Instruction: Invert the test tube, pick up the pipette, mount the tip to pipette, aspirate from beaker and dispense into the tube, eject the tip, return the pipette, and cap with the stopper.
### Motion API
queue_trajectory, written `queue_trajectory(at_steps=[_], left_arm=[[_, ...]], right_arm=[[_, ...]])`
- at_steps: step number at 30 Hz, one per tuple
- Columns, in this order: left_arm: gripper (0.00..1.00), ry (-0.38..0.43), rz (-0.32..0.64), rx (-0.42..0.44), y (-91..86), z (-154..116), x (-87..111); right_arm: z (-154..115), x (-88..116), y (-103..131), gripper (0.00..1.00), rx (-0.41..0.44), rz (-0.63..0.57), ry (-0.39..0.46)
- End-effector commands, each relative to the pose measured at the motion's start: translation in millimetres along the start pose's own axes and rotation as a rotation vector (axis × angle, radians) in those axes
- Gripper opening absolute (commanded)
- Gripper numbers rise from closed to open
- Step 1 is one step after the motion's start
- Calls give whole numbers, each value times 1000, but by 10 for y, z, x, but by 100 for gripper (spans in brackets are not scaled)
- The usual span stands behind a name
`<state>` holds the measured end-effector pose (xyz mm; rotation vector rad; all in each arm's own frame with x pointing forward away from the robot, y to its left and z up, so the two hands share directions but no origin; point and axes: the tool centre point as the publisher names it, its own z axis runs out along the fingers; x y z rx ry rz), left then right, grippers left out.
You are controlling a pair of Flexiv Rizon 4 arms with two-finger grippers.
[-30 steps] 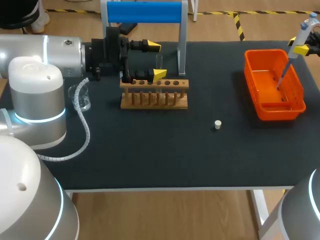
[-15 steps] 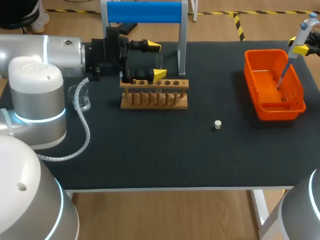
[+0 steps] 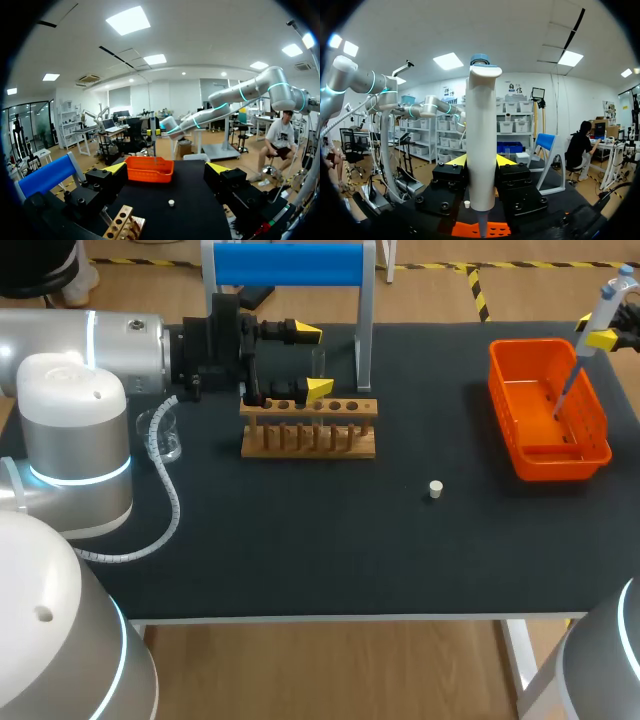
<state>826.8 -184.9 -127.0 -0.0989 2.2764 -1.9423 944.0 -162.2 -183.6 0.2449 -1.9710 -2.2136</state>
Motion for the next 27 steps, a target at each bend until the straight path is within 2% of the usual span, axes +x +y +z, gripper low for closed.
queue_trajectory(at_steps=[1, 13, 27], left_arm=[[100, -2, 0, 0, 0, 1, 6], [100, -2, 0, 0, 0, 1, 6], [100, -2, 0, 0, 0, 1, 6]], right_arm=[[-52, -39, -16, 0, -2, -1, 13], [-55, -51, -19, 0, -2, -3, 10], [-37, -48, -44, 0, 38, -21, 17]])
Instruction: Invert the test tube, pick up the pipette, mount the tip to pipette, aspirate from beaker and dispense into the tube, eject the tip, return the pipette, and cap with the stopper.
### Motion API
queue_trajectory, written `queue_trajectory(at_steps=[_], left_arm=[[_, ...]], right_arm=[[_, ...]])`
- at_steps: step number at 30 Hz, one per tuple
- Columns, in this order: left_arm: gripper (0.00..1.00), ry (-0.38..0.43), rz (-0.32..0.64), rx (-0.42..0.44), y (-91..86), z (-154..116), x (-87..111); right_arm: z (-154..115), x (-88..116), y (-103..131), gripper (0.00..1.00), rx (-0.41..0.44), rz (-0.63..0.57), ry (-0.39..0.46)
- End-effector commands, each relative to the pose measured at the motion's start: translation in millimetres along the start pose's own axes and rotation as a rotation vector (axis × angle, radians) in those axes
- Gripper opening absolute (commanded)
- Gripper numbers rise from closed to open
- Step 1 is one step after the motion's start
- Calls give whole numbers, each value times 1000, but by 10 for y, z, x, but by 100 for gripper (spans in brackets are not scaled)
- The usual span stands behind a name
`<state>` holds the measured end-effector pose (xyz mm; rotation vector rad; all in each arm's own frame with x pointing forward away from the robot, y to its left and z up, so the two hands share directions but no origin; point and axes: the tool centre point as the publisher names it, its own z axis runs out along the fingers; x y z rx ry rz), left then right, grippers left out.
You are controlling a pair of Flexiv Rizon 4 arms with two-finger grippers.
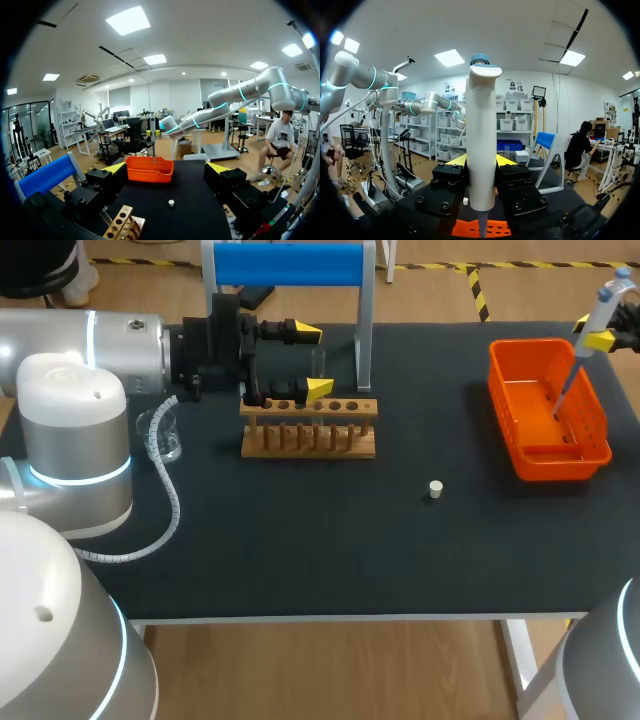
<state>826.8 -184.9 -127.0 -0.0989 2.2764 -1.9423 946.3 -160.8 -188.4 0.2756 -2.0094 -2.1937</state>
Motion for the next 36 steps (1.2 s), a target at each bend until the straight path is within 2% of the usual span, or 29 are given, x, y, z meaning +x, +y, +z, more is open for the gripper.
queue_trajectory(at_steps=[1, 18, 23, 27, 31, 36], left_arm=[[100, -2, 0, 0, 0, 2, 6], [100, -2, 0, 0, 0, 2, 6], [100, 21, 41, -4, -345, 444, -132], [100, 68, 51, -35, -585, 945, -216], [100, 91, 49, -91, -782, 1423, -318], [100, 56, 32, -96, -927, 1877, -479]], right_arm=[[-40, -16, 5, 0, 8, -2, 12], [-30, 18, 15, 0, 10, -2, 12], [-30, 18, 15, 0, 10, -2, 12], [-30, 18, 15, 0, 10, -2, 12], [-30, 18, 15, 0, 10, -2, 12], [-30, 18, 15, 0, 10, -2, 12]])
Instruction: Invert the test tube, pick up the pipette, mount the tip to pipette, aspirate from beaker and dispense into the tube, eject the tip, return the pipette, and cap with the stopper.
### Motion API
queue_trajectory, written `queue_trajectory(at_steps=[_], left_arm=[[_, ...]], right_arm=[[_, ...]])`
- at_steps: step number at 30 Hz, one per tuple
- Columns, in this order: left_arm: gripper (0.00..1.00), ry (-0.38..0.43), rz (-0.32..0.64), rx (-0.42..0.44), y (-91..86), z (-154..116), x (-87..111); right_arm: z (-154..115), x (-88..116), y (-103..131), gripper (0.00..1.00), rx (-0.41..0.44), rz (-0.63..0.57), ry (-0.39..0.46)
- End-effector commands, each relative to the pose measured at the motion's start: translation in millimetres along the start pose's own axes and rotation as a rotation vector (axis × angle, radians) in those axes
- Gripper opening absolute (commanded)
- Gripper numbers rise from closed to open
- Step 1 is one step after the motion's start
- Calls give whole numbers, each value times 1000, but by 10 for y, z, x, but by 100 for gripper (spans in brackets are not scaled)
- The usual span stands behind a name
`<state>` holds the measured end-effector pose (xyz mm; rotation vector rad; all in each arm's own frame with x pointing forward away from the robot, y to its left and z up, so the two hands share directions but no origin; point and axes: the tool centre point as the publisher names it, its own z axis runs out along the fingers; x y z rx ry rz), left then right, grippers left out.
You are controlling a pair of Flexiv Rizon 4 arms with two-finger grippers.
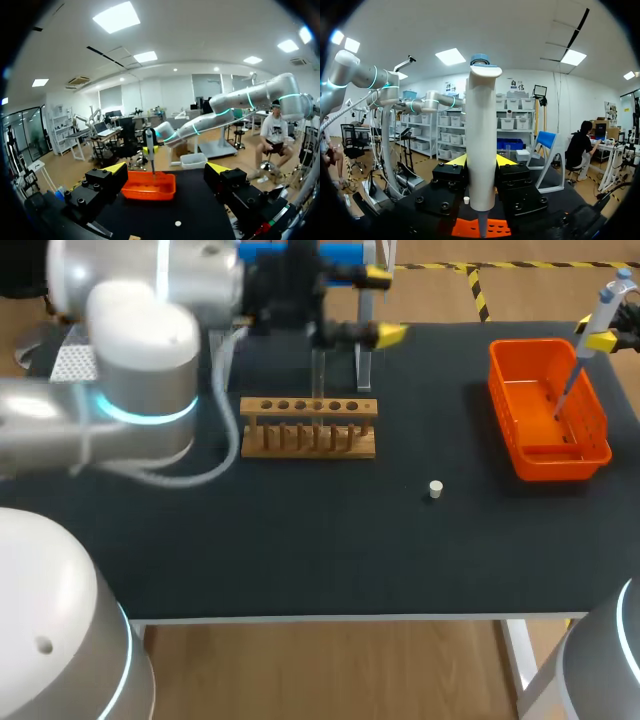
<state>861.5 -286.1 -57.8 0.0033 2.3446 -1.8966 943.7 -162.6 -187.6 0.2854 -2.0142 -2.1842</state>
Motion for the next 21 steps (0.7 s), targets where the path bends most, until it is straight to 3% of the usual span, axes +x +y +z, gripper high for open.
queue_trajectory(at_steps=[1, 12, 16, 20, 21], left_arm=[[100, -14, -17, -56, -152, 994, -329], [100, -110, -61, -83, -319, 1580, -555], [100, -105, -50, -67, -368, 1776, -553], [100, -105, -50, -67, -368, 1776, -553], [49, -105, -50, -67, -368, 1776, -553]], right_arm=[[-18, -12, 4, 0, 3, 0, 5], [-18, -12, 4, 0, 3, 0, 5], [-18, -12, 4, 0, 3, 0, 5], [-18, -12, 4, 0, 3, 0, 5], [-18, -12, 4, 0, 3, 0, 5]])
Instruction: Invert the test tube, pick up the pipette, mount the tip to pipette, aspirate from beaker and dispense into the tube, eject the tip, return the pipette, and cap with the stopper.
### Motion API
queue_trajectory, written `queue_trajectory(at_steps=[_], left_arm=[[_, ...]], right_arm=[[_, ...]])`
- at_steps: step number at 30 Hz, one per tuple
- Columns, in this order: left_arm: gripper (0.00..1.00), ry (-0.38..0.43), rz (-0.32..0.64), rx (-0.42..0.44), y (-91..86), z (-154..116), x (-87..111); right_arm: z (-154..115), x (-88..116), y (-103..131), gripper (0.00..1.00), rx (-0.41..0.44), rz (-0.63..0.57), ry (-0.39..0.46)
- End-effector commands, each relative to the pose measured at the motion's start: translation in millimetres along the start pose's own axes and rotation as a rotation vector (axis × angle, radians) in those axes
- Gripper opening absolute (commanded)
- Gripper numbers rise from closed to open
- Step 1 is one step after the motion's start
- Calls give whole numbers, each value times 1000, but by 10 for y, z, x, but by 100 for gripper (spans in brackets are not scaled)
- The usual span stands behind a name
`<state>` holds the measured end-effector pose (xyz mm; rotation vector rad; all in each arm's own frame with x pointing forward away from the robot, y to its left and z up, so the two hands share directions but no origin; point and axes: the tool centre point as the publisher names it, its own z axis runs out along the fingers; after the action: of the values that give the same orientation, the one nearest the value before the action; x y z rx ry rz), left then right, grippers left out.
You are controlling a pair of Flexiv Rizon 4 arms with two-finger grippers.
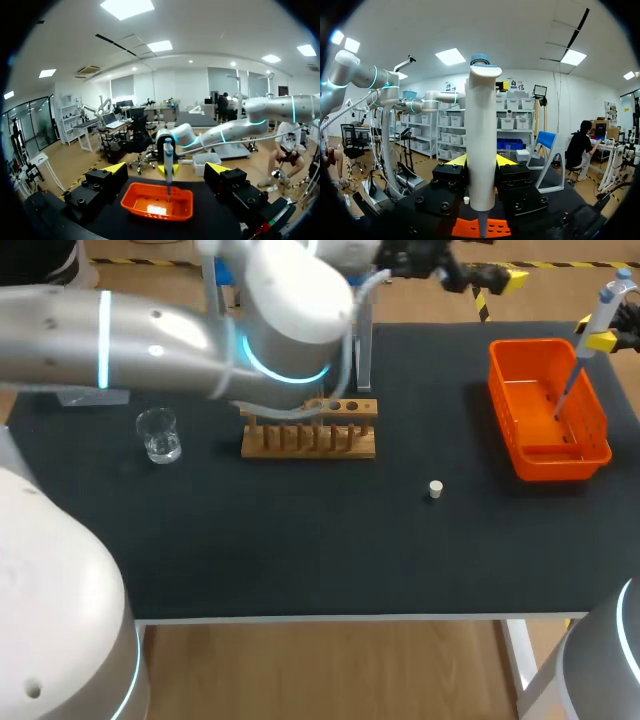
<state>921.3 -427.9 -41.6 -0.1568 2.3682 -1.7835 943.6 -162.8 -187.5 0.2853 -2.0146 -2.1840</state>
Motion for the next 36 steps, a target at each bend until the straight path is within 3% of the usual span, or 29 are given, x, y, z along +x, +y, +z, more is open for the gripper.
queue_trajectory(at_steps=[1, 36], left_arm=[[0, -3, 0, 8, 12, 375, -17], [0, -3, 0, 8, 12, 375, -17]], right_arm=[[-17, -12, 3, 0, 3, 0, 5], [-17, -12, 3, 0, 3, 0, 5]])
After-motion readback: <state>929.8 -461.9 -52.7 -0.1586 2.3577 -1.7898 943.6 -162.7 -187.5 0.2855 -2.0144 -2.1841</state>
